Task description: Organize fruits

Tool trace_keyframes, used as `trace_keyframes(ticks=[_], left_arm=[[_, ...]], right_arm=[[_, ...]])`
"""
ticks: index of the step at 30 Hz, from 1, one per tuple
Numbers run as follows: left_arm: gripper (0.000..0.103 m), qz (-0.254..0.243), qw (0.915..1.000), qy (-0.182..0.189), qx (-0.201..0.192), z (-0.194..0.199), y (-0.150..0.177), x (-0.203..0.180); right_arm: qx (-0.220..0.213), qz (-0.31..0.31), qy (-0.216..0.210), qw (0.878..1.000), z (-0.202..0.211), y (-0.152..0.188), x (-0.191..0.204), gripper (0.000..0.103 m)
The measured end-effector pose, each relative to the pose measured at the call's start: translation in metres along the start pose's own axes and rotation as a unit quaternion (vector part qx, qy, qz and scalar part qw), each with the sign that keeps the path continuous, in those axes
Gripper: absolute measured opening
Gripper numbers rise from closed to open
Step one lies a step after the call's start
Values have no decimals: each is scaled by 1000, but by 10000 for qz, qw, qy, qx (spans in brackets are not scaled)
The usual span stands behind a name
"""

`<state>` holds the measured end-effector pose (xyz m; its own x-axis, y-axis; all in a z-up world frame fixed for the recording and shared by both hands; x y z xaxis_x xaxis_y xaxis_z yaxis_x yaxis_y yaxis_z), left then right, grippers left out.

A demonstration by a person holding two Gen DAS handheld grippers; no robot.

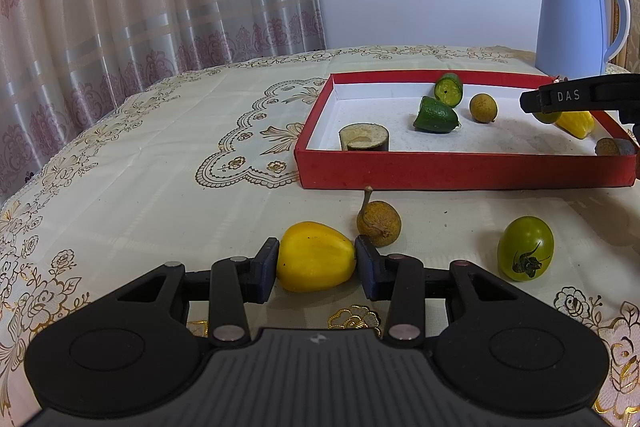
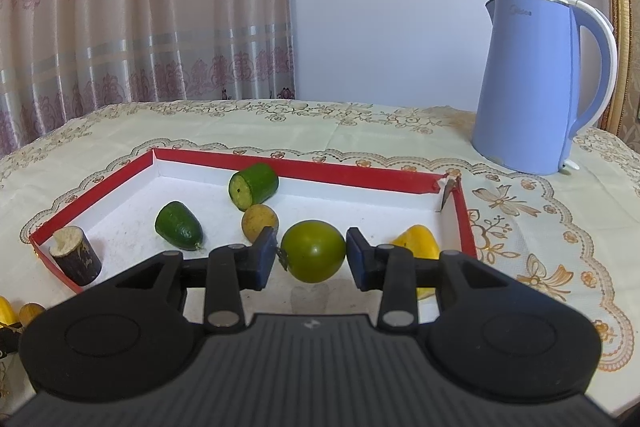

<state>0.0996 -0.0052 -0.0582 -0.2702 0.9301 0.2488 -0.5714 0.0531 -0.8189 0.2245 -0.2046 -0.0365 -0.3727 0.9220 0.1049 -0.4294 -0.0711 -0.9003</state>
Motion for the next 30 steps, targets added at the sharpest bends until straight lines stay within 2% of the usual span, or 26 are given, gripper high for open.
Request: trace_keyframes(ticks=[17, 20, 23, 28, 30], left_arm=[[39, -6, 10000, -3, -1, 0, 0, 0], [39, -7, 10000, -3, -2, 0, 0, 0], [39, -5, 10000, -2, -2, 0, 0, 0], [39, 8, 10000, 9, 2, 0, 0, 0], [39, 19, 10000, 17, 7, -1, 1, -1]], right_arm=[[-83, 44, -31, 10000, 0, -2, 4, 35], [-166, 7, -25, 9999, 4, -4, 3, 39], [-203, -49, -32, 9998, 7, -4, 2, 48], [-339, -23, 18, 9994, 13, -6, 3, 80], [-384, -20, 39, 9993, 15, -7, 3, 87]])
Point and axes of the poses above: each gripper's, at about its wrist camera, not at the fingertips, and z roughly against the way its jaws point, x to its left, y to its underside, the point moved 8 cm from there along -z, roughly the way its jaws point, and after that the axes turned 11 degrees about -y, right-handed, at the moved point
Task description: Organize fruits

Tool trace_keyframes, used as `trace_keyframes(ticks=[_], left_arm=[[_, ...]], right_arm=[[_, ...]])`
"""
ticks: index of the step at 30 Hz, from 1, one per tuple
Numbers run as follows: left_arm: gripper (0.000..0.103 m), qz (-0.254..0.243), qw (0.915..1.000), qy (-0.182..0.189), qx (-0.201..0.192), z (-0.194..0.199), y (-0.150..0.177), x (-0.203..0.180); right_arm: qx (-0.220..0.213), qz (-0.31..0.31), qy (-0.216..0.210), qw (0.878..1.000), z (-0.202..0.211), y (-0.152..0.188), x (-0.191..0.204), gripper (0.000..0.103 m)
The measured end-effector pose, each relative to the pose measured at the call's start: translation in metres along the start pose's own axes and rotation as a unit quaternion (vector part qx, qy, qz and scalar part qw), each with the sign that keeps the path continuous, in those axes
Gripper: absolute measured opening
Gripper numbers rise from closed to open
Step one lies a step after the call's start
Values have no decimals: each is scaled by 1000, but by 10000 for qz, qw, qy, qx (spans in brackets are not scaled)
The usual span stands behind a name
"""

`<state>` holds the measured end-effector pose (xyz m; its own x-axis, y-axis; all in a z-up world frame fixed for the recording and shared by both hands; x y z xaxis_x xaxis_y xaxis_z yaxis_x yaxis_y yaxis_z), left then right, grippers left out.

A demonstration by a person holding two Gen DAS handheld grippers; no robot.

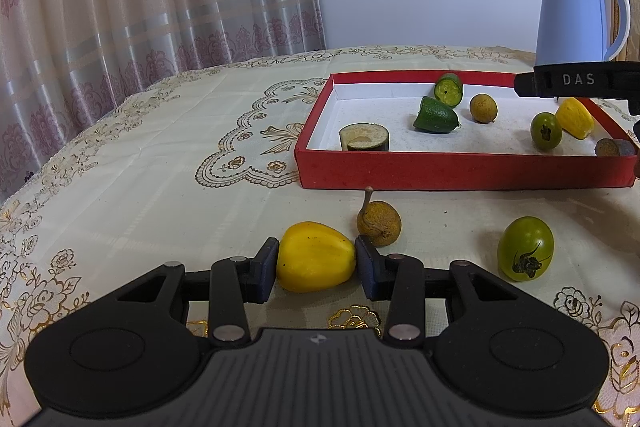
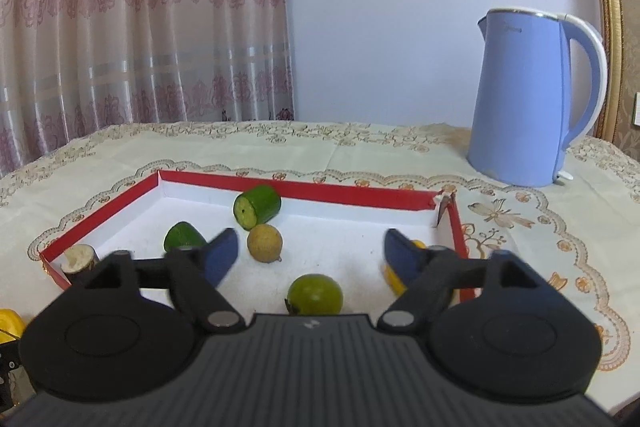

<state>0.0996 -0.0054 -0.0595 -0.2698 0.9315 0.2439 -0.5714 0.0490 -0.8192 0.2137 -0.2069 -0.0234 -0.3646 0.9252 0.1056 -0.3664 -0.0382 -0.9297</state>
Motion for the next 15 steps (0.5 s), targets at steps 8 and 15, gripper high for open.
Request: trace_keyframes(ticks=[8, 15], left_arm=[[40, 47, 10000, 29, 14, -1, 0, 1], [40, 48, 10000, 22, 4, 0, 0, 1]], right_arm=[[26, -18, -17, 10000, 0, 2, 1, 100], [52, -79, 35, 9999, 1, 3, -2, 103]])
Point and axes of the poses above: each gripper's, at about its wrist camera, not at the fingertips, and z roughly against the way its jaws point, x to its left, y to its underside, the point moved 8 cm from there along -z, roughly the way its jaws point, and after that the axes turned 11 degrees about -y, right-handed, at the moved point
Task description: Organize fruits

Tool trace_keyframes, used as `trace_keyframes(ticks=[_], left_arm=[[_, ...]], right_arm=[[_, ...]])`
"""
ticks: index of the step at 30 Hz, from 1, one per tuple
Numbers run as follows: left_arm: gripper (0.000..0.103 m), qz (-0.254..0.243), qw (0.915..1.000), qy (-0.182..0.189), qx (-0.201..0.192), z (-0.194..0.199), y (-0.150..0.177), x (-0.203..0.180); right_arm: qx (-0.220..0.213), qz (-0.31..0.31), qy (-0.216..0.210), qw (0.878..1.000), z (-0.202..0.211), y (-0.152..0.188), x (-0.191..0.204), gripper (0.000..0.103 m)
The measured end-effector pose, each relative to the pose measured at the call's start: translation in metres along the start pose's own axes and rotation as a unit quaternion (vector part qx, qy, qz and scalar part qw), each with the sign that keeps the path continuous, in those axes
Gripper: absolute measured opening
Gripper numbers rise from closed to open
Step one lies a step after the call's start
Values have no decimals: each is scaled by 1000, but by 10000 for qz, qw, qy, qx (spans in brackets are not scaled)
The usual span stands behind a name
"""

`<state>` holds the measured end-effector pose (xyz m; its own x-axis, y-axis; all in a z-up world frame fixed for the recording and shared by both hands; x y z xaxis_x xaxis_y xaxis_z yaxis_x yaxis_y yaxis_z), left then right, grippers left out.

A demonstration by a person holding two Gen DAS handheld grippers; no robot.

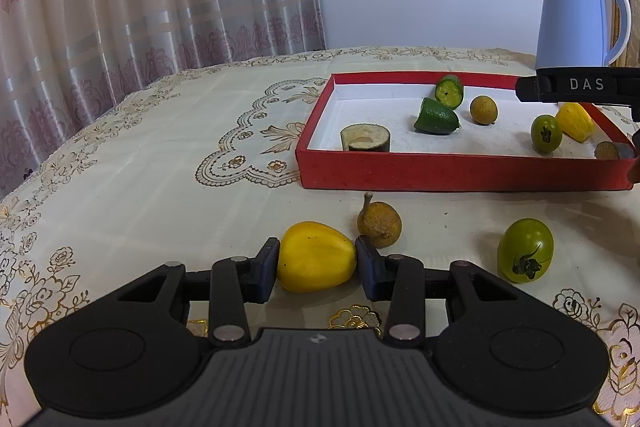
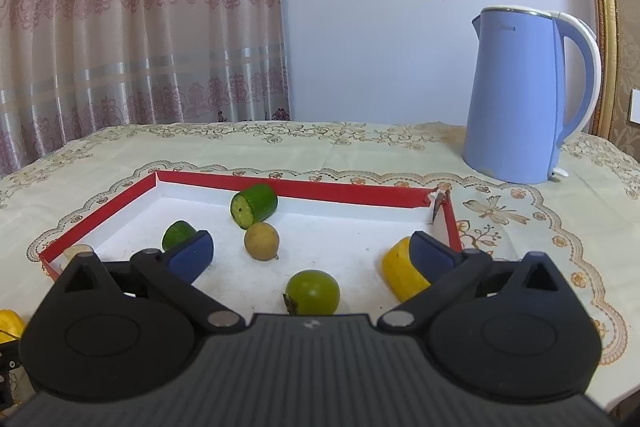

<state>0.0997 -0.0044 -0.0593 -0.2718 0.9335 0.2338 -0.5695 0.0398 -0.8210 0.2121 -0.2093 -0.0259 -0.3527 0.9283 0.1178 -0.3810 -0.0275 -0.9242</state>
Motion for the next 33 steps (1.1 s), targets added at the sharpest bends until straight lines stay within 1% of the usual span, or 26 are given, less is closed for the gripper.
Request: trace_keyframes(ticks=[8, 14, 19, 25, 33], left_arm=[[39, -91, 9999, -101, -47, 3, 0, -2], [39, -43, 10000, -64, 3, 5, -1, 0], [39, -32, 9999, -116, -10, 8, -3, 4], [39, 11, 9998, -174, -122, 14, -13, 13], [39, -7, 9994, -206, -285, 19, -29, 15]], right_arm=[[48, -9, -9, 10000, -1, 2, 0, 103], [37, 40, -79, 10000, -1, 2, 3, 103], [26, 134, -34, 9999, 0, 1, 6, 103], [60, 92, 22, 9999, 0, 1, 5, 103], [26, -16, -52, 10000, 2, 1, 2, 103]])
Point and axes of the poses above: each gripper's, at about its wrist camera, not at the fingertips, and z roughly against the way its jaws point, x to its left, y to its underside, the point moved 8 cm from there along -z, roughly the way its jaws point, and after that the axes turned 11 degrees about -y, right-handed, at the moved point
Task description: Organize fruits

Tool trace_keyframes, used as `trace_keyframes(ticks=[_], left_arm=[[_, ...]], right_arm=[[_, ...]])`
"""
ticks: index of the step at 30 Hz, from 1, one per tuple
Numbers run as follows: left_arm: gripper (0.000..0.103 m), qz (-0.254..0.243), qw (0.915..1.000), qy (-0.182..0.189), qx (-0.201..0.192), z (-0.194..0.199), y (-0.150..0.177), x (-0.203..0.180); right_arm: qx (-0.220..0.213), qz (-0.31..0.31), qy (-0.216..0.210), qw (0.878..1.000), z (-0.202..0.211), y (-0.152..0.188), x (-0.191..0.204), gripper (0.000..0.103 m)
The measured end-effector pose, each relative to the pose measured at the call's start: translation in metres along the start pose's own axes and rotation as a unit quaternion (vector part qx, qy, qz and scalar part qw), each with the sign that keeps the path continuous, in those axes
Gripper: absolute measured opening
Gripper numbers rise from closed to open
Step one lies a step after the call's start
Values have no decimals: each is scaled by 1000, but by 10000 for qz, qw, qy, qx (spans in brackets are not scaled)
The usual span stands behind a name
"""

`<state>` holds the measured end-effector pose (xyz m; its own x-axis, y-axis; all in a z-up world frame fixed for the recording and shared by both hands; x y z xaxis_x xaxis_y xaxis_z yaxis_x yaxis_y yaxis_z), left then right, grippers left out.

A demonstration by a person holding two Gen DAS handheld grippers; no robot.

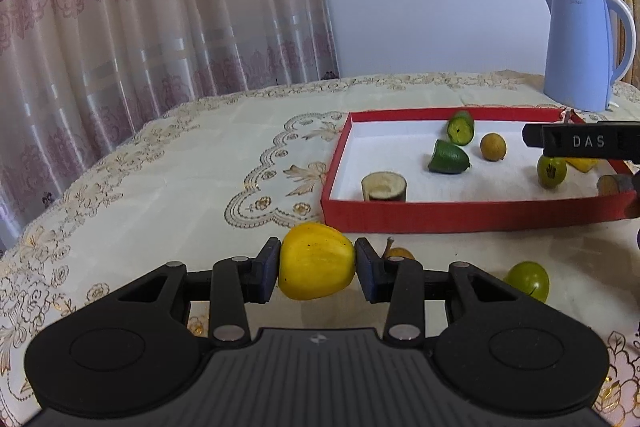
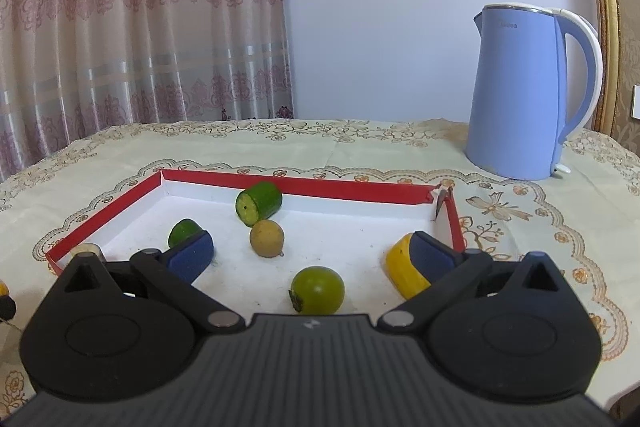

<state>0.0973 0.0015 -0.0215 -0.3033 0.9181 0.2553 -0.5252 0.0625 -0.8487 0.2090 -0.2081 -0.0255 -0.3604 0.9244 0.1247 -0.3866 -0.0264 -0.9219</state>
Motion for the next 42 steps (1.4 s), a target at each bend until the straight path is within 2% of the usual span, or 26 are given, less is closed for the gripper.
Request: trace_keyframes(ticks=[16, 42], left_arm=[[39, -208, 9997, -115, -50, -8, -18, -14], [39, -352, 9992, 15, -162, -22, -53, -38]], right_arm=[[-59, 5, -79, 10000, 2, 0, 2, 103], [-22, -29, -45, 10000, 0, 3, 0, 103]])
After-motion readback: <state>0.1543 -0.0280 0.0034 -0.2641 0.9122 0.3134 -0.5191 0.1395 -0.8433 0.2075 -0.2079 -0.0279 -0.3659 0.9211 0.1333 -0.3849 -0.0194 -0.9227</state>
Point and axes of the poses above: each gripper's, at about its wrist camera, not at the fingertips, and z roughly against the way its jaws point, x to its left, y to its underside, the point moved 8 cm from there along -z, roughly the way its jaws point, and after that the axes turned 11 degrees about -y, right-handed, at the moved point
